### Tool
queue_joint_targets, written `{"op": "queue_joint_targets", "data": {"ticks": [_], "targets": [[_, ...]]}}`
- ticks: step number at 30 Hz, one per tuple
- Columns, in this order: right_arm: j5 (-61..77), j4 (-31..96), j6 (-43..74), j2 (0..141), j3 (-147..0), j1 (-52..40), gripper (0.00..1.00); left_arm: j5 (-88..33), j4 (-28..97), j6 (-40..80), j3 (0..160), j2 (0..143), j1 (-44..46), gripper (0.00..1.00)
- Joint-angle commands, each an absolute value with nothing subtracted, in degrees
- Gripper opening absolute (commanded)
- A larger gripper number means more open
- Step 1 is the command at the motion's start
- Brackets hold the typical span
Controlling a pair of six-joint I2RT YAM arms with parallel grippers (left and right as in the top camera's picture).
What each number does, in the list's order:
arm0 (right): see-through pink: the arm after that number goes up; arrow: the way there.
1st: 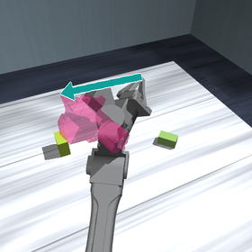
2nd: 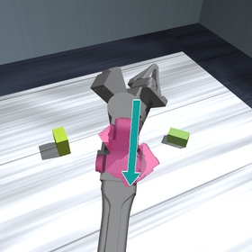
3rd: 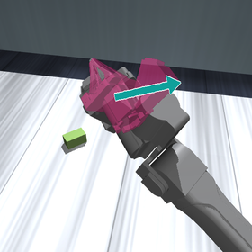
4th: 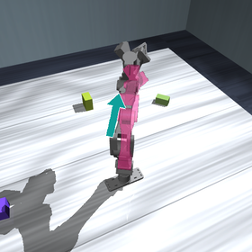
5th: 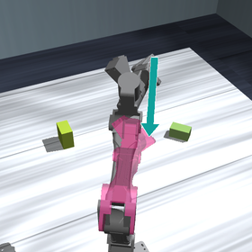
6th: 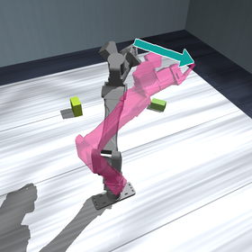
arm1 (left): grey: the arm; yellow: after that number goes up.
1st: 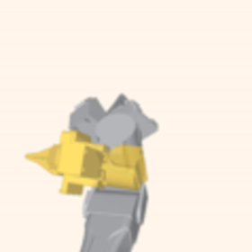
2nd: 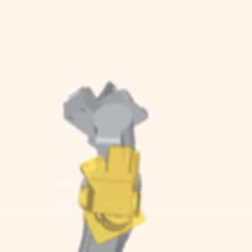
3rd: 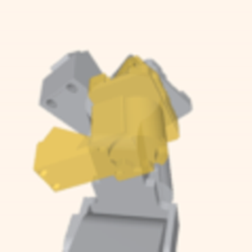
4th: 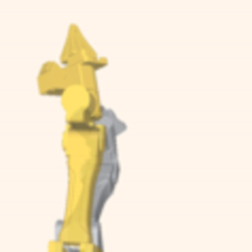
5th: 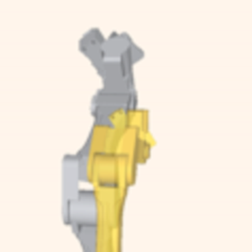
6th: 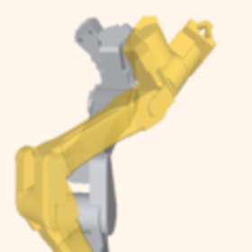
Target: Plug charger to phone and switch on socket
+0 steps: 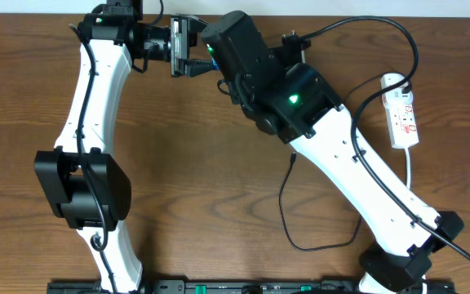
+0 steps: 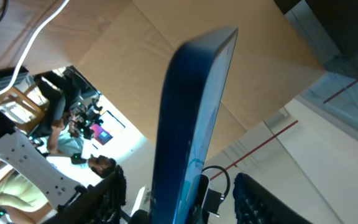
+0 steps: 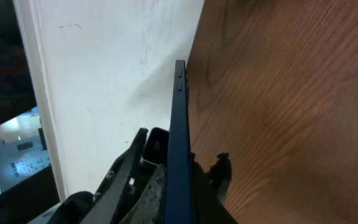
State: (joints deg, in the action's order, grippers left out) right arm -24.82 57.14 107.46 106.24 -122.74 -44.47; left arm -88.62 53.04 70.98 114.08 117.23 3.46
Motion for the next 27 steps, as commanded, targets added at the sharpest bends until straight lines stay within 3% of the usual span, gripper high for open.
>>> {"op": "queue_joint_targets", "data": {"ticks": [1,11,24,27], "targets": [[-25.9,56.3,108.4,107.0,-123.6,-44.7,0.02,-90.0,53.0,71.3,114.8,116.8,3.2,0.53],[-25.7,56.2,108.4,107.0,-123.6,-44.7,0.02,-90.0,53.0,72.3,114.8,116.8,3.2,0.39],[-22.9,56.1,108.4,107.0,-123.6,-44.7,0.02,-90.0,53.0,72.3,114.8,116.8,3.2,0.08],[-23.0,56.1,107.2,107.0,-123.6,-44.7,0.05,-90.0,53.0,72.3,114.8,116.8,3.2,0.08]]}}
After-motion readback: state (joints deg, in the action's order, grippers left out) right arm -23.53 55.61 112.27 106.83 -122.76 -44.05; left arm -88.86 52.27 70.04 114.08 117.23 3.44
